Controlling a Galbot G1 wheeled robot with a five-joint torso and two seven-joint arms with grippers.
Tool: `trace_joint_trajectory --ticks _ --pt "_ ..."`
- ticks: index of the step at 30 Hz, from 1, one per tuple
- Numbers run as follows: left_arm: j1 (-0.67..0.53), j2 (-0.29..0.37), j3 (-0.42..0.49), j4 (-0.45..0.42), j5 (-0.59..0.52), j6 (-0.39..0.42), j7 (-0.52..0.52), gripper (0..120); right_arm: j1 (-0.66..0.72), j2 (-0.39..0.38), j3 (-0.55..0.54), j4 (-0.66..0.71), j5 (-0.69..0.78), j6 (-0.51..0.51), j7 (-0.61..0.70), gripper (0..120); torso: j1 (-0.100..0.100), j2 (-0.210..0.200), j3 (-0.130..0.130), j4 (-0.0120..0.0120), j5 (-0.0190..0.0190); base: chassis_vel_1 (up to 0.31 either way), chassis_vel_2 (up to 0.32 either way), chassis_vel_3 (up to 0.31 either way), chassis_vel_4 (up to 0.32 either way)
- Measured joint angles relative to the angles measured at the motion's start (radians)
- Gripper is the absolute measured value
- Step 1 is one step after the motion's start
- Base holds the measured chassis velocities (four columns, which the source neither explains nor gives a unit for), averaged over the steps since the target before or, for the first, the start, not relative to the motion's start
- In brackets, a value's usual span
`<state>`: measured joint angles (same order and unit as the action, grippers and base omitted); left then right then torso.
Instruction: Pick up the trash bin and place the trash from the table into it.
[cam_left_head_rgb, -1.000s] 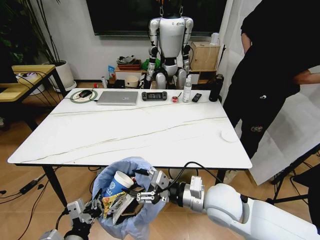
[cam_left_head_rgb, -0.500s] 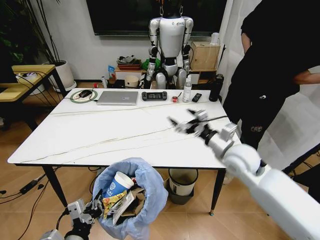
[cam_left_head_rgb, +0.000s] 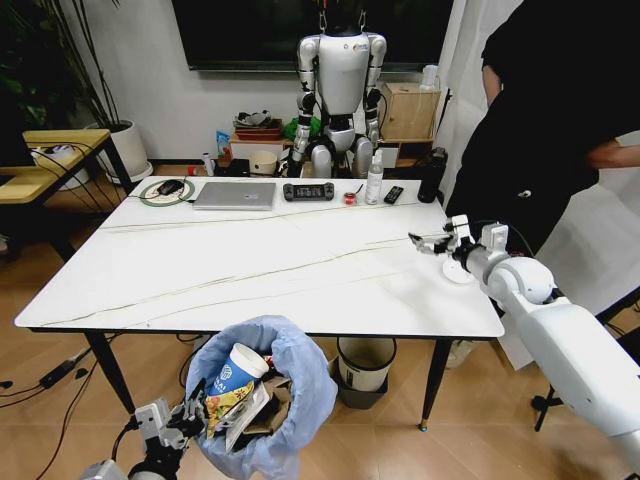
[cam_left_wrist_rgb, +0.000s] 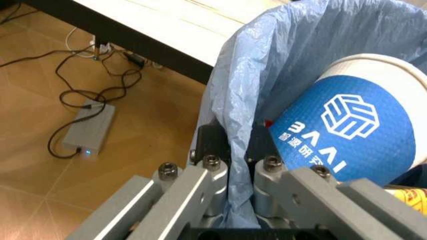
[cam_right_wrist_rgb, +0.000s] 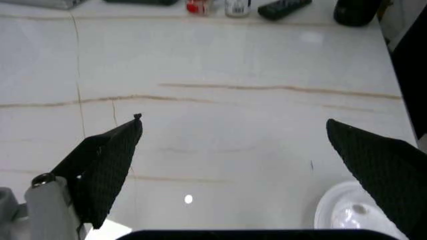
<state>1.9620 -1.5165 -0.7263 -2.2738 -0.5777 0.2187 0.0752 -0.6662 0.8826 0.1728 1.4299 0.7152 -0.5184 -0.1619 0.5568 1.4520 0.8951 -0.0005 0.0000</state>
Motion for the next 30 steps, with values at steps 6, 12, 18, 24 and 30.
trace_joint_trajectory --ticks 6,12,18,24,30 --pt "0.005 0.0 -0.001 -0.002 0.001 -0.003 0.002 0 0.0 0.001 0.0 -0.014 -0.002 -0.098 -0.002 100 0.0 0.0 0.0 0.0 -0.0001 0.0 0.0 0.0 0.0" --pt "0.01 0.0 -0.005 -0.01 0.001 -0.005 0.003 0 0.02 0.018 -0.007 -0.076 -0.051 -0.119 0.007 100 0.0 0.0 0.0 0.0002 0.0001 0.0 0.0 0.0 0.0" --pt "0.011 0.001 -0.008 -0.01 0.0 -0.005 0.004 0 0.028 0.03 -0.008 -0.136 -0.089 -0.114 0.014 100 0.0 0.0 0.0 -0.0001 0.0001 0.0 0.0 0.0 0.0" --pt "0.006 0.003 -0.008 -0.01 -0.003 -0.005 0.003 0 0.039 0.037 -0.006 -0.169 -0.092 -0.103 0.017 100 0.0 0.0 0.0 0.0 -0.0001 0.0 0.0 0.0 0.0" --pt "0.003 0.003 -0.008 -0.01 -0.008 -0.003 0.001 0 0.051 0.046 -0.011 -0.198 -0.096 -0.096 0.037 88 0.0 0.0 0.0 0.0001 0.0 0.0 0.0 0.0 0.0"
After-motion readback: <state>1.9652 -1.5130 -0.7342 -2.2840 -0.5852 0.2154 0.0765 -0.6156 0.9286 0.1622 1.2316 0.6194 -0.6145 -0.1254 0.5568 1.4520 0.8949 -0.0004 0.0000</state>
